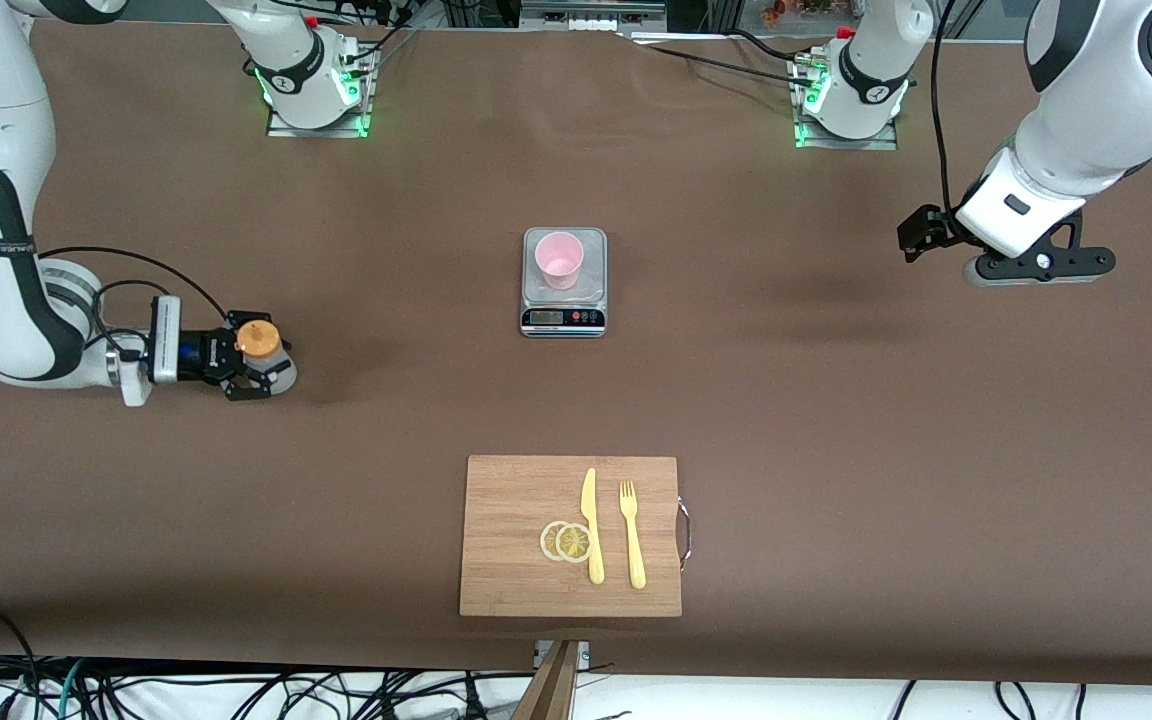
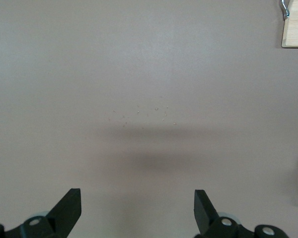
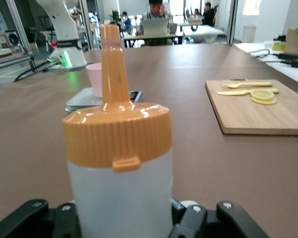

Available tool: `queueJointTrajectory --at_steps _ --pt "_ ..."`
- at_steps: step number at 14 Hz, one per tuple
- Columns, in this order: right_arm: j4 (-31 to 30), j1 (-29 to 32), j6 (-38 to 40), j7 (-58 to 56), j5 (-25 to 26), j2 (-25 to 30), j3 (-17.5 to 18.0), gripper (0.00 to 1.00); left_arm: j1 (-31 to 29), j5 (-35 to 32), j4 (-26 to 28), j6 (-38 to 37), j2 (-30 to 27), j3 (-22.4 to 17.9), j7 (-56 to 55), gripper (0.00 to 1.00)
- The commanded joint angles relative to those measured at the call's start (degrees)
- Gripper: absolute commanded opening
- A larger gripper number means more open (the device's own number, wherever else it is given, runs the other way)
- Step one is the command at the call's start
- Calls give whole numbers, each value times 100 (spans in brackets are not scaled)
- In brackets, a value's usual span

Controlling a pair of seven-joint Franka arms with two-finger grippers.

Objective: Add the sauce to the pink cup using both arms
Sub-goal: 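Carry the sauce bottle with the right gripper over the pink cup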

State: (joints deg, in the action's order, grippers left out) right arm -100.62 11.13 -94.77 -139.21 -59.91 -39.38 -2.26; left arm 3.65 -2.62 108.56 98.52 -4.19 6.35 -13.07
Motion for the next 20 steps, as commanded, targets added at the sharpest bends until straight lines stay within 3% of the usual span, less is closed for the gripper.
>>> queueJointTrajectory --at_steps 1,9,14,20 --pt "43 -504 -654 918 23 360 -20 0 -57 -72 7 -70 -56 68 15 100" --pt "570 -1902 -1753 2773 1700 790 -38 0 -57 -72 7 -70 -38 68 15 100" --pt "588 -2921 -2221 4566 3580 1011 -47 0 -57 -72 7 -70 -38 68 15 100" --pt "588 -3730 -2212 5877 4416 1213 -29 0 -57 -72 7 -70 -38 68 15 100"
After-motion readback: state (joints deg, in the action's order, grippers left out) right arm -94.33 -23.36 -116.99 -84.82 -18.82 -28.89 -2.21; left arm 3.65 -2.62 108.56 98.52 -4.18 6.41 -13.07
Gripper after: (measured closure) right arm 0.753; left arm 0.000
